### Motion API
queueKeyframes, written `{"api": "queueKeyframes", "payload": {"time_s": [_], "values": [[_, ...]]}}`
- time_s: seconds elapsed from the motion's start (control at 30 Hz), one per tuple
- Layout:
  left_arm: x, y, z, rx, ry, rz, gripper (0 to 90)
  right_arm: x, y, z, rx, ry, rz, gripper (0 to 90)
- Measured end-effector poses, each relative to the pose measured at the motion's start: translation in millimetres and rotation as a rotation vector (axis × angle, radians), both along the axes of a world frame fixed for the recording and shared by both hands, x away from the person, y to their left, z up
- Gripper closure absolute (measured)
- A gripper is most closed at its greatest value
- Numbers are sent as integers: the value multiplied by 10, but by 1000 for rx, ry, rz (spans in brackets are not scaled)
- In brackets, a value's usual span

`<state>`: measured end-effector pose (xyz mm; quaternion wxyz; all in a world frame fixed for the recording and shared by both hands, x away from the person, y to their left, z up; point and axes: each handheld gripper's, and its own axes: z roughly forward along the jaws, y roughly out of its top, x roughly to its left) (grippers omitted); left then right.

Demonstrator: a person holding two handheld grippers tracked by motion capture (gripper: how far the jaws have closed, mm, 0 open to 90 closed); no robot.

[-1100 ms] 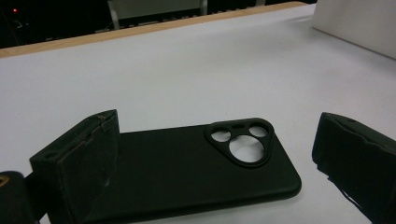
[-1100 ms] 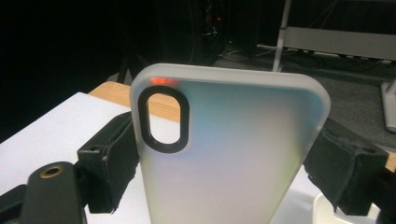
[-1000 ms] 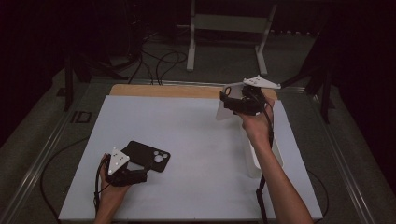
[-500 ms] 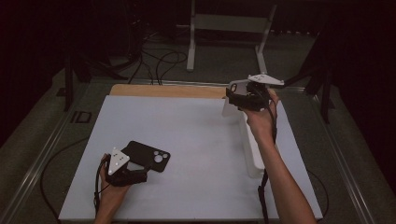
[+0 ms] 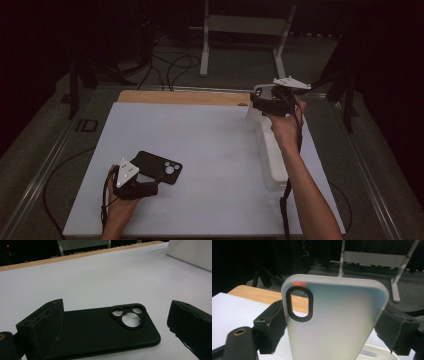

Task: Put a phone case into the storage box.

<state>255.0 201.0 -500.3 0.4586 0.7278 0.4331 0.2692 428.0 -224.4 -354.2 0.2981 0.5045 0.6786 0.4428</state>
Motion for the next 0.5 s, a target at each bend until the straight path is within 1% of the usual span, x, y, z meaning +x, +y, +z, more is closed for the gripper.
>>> {"api": "queueKeyframes", "payload": {"time_s": [0.5], "values": [[-4,-1,2,1,-3,0,20,122,-174,-59,-14,30,-73,164]]}}
